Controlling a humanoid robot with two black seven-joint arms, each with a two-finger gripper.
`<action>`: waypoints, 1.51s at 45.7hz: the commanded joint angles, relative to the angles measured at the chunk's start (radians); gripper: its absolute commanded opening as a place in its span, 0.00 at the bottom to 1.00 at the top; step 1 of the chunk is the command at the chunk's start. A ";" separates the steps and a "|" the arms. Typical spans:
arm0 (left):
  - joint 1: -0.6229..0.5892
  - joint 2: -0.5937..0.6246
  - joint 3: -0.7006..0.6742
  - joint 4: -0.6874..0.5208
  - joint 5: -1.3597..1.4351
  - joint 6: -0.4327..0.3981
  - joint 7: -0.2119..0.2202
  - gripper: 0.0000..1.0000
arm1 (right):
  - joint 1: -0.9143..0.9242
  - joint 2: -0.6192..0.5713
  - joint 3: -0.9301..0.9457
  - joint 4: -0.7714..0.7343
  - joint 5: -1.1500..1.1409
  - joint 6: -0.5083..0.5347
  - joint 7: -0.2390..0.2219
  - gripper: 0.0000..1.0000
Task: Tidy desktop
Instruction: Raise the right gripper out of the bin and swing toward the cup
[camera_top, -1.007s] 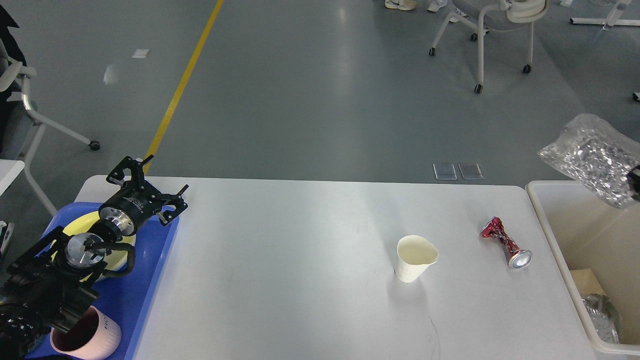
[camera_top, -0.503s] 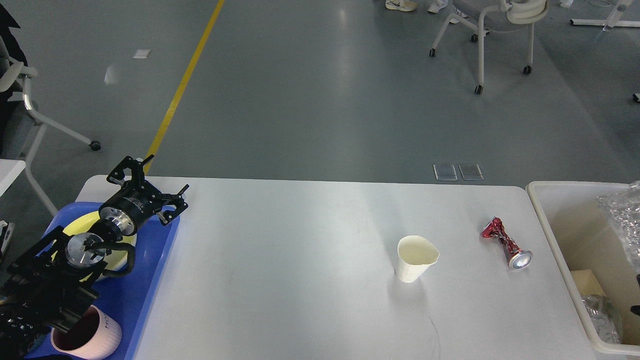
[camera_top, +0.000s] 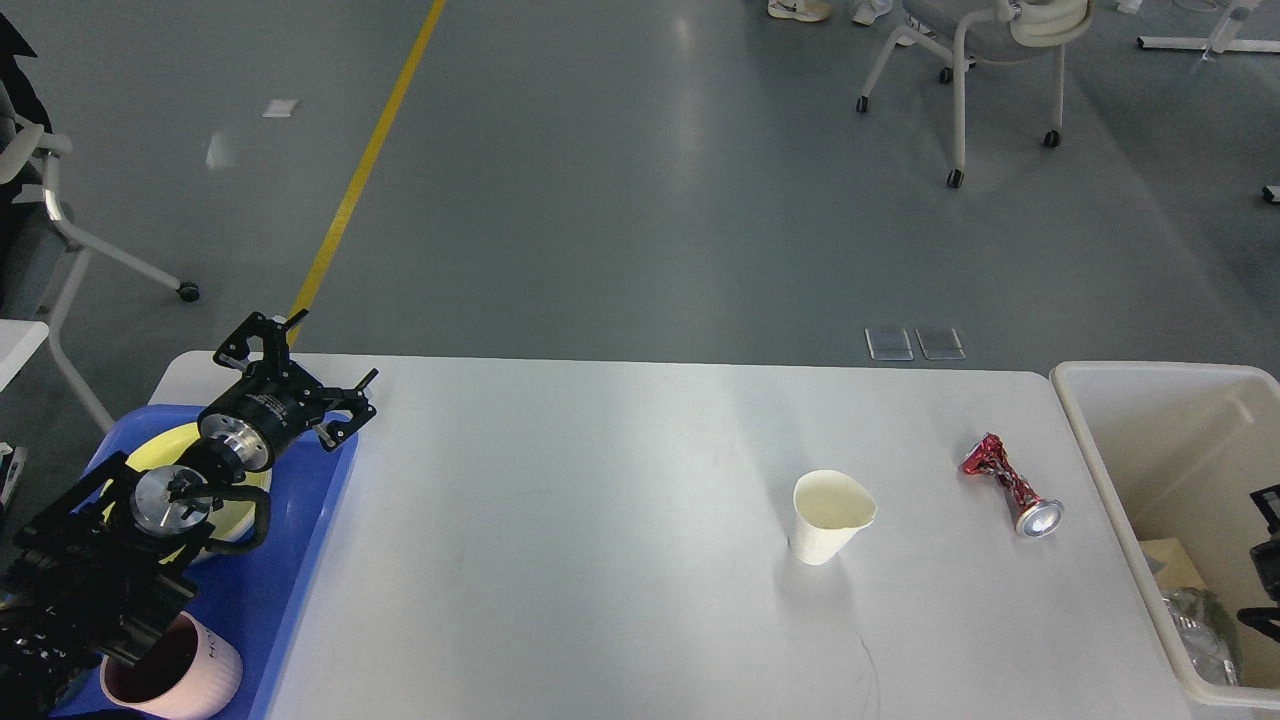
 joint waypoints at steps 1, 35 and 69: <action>0.000 0.000 0.000 0.000 0.000 0.000 0.000 1.00 | 0.028 0.012 0.003 0.000 0.000 0.005 0.000 1.00; 0.000 0.000 0.000 0.000 0.000 0.000 0.000 1.00 | 0.918 0.076 -0.342 0.446 -0.066 0.534 -0.038 1.00; 0.000 0.000 0.000 0.000 0.000 0.000 0.000 1.00 | 1.178 0.150 -0.580 1.155 -0.068 0.545 -0.032 1.00</action>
